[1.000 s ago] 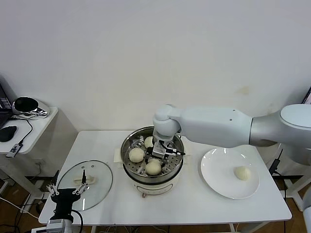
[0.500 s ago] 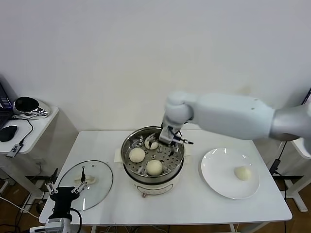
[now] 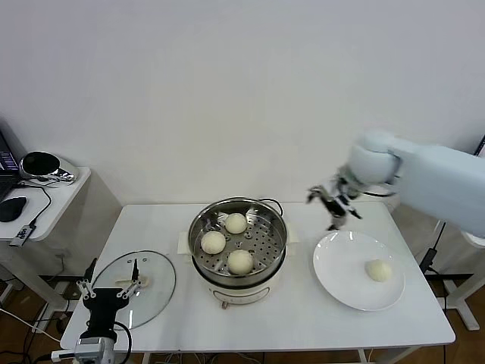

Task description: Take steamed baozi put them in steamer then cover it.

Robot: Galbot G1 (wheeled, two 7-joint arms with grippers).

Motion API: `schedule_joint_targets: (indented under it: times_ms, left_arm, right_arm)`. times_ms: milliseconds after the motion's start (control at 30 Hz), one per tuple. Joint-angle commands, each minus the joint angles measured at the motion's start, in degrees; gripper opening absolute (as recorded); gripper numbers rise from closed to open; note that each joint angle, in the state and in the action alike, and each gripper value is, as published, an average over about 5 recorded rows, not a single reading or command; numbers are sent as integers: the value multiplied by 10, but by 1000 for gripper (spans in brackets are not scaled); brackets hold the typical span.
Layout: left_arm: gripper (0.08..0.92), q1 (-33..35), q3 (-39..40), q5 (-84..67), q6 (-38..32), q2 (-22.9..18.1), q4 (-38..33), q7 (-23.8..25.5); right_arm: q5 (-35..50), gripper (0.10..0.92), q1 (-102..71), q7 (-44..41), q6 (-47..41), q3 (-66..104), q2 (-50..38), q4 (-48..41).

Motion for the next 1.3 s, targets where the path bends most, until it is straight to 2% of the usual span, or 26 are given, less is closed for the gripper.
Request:
schedule_joint_targets:
  times_ms: [33,200,367,733,1300]
  left_arm:
    - [823,2,4,1,0,2,-3,0]
    - [823,4,3,5,0,1,-2,0]
    - [823,12,3,11,0,-2,-5,0]
    - [823,20,-4,14,1,-6,-7,0]
    - [823,18,-6,13,1,-5,-4,0]
  right_arm:
    - [-117,823,-241,-12,2,205,-180,-10]
    - [-162,823,-402,-12,42,347,-170,-62]
    - [-191,823,-472,-9,62,413,-122,-121]
    - [-204,823,-484,-4,77,423,-24,-214]
    - [-217,822,-475,9,66,421,28,-255]
